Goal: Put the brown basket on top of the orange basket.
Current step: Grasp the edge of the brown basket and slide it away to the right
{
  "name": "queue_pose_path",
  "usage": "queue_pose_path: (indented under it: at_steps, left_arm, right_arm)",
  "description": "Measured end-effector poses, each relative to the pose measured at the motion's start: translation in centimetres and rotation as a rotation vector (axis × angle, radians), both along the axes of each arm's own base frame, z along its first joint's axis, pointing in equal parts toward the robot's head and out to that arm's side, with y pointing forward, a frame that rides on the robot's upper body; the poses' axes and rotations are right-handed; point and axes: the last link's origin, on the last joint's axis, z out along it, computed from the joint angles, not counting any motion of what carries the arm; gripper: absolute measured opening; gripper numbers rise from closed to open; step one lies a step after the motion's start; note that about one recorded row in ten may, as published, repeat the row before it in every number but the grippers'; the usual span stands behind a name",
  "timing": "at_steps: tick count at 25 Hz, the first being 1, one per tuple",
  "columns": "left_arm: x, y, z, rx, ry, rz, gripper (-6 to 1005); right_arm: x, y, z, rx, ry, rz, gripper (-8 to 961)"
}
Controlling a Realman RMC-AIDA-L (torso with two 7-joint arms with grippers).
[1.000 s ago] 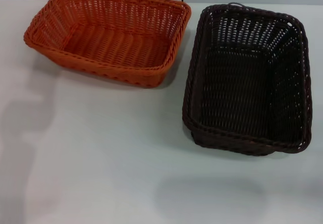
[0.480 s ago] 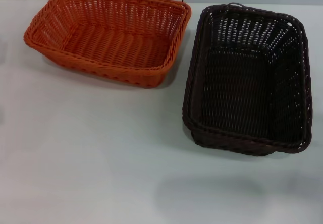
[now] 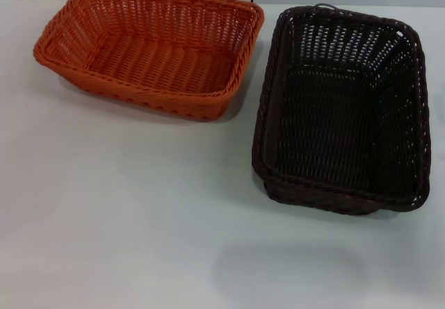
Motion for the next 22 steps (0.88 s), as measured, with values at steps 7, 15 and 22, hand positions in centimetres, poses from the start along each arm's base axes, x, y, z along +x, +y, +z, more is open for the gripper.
queue_pose_path:
  at_steps: [7,15,22]
  left_arm:
    - [-0.8,-0.4,-0.7,-0.034,-0.006,0.043,765]
    - [-1.2,-0.2,-1.1,-0.057,-0.024,0.073,765]
    - [-1.7,-0.2,-0.8,-0.042,-0.049,0.095,766]
  right_arm:
    - [-6.7,5.7,2.1,-0.304,0.012,0.188,810]
    - [-13.9,8.2,3.4,-0.64,-0.066,0.161,810]
    - [-18.3,6.3,6.1,-0.976,-0.273,0.018,810]
